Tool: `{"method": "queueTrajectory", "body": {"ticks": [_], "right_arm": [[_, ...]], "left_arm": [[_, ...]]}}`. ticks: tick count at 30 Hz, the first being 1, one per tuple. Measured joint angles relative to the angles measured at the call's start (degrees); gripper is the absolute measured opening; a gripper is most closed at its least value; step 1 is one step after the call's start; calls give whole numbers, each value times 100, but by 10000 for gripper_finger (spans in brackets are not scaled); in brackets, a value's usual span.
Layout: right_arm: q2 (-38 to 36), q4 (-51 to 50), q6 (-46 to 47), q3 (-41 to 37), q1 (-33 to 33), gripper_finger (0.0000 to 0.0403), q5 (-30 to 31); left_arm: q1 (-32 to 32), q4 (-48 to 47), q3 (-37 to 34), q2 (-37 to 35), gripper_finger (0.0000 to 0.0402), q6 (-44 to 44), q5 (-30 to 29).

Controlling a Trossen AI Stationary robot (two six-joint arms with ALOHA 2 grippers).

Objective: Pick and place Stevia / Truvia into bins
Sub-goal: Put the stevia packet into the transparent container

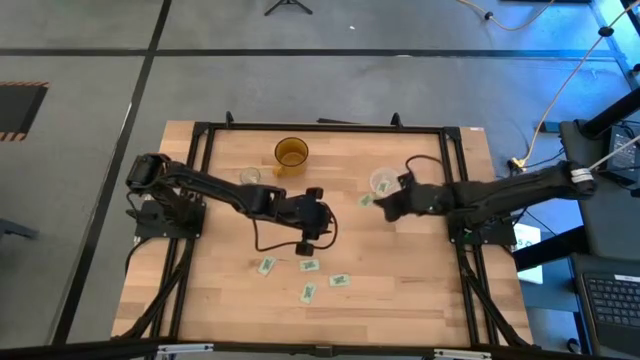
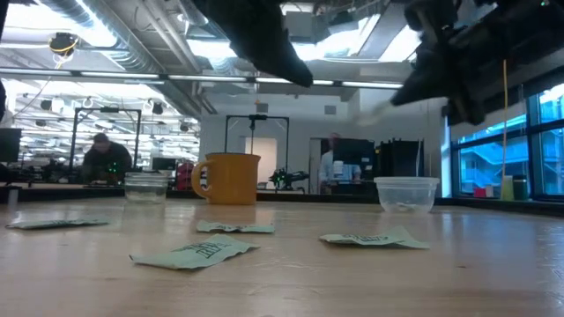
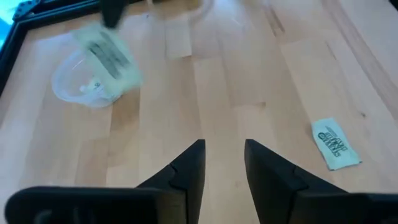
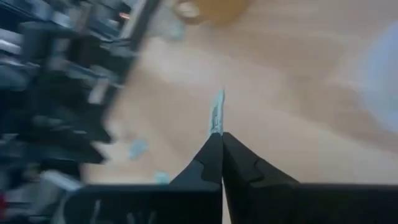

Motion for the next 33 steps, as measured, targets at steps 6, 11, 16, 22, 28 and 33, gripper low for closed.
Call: {"method": "queueTrajectory", "body": {"ticks": [6,11,16,22,28,33], "right_arm": [[-302,-3027,-142,1071,-377,0,644],[-283,-4115,-263,1565,-742,0,634],[-224,-4143,-414,1416,-1091,0,469],[91,-3240,-784,991,-1423,0,262],[560,-2765,-1132,816,-1790,0,132],[998,-2525,-1301,818,-2011,0,74]], "left_arm": [[-38,-9,0,35,108,-15,-7],[4,14,0,35,103,-13,-9],[52,52,0,35,102,-99,-11],[57,75,0,35,102,-163,-11],[57,74,0,35,103,-168,-11],[57,74,0,37,103,-168,-10]]}}
